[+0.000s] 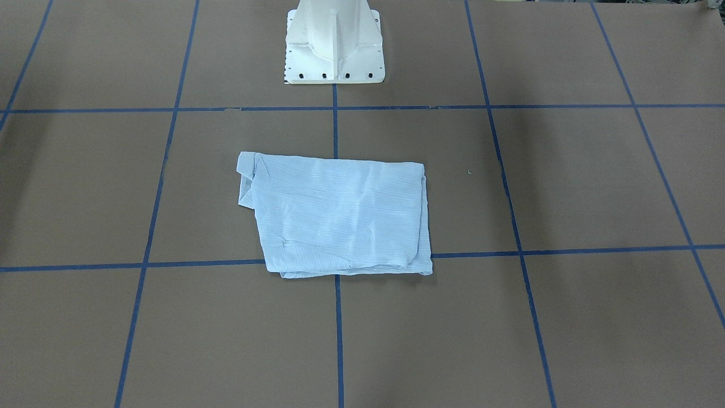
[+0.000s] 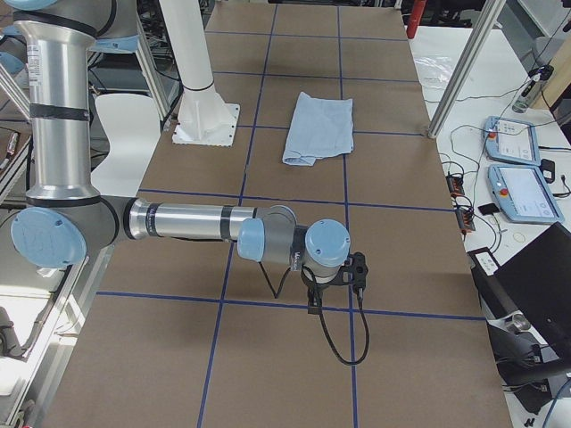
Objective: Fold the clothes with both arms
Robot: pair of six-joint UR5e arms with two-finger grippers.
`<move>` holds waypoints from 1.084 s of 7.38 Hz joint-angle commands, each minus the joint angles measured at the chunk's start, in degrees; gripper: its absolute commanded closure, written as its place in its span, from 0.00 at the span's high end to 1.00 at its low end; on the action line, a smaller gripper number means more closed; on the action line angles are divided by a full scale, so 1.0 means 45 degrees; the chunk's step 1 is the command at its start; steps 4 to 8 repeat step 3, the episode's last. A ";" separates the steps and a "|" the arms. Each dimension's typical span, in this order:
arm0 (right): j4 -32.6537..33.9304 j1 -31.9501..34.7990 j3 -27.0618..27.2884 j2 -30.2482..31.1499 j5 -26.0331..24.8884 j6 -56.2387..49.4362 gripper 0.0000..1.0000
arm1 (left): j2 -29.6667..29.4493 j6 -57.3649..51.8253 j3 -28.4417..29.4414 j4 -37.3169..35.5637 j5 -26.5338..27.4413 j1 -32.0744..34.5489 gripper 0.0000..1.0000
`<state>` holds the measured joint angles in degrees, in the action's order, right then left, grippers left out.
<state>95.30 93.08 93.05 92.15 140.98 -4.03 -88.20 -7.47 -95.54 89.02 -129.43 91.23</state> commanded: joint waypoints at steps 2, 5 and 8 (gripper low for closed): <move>-0.0006 0.0000 0.0006 0.0011 -0.0040 -0.0003 1.00 | -0.0010 -0.0019 -0.0039 -0.0017 -0.0008 0.0000 1.00; -0.0006 0.0000 0.0006 0.0011 -0.0040 -0.0003 1.00 | -0.0029 -0.0020 -0.0039 0.0002 -0.0008 0.0000 1.00; -0.0006 0.0000 0.0006 0.0011 -0.0040 -0.0003 1.00 | -0.0029 -0.0020 -0.0039 0.0002 -0.0008 0.0000 1.00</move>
